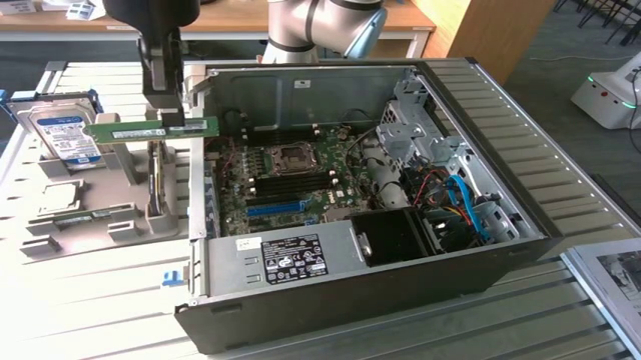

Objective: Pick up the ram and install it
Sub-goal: 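Pick up the ram and move it above insertion slot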

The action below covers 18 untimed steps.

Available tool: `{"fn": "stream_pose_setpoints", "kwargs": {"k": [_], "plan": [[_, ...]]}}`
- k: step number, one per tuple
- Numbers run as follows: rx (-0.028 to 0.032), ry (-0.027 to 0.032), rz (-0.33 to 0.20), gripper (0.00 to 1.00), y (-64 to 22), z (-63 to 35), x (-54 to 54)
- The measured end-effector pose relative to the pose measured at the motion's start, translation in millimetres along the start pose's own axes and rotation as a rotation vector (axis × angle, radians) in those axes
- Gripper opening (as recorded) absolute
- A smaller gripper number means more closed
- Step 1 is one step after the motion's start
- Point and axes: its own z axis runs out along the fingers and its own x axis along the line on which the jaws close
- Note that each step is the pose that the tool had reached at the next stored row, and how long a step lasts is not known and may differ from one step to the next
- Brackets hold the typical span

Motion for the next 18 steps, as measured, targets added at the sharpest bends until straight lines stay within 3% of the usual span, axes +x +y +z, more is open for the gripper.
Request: {"fn": "stream_pose_setpoints", "kwargs": {"k": [8, 18], "plan": [[-0.0001, 0.0001, -0.001, 0.11, -26.3, -2.0, 0.5], [-0.0005, 0.0001, -0.002, 0.11, -67.8, -5.0, 1.5]]}}
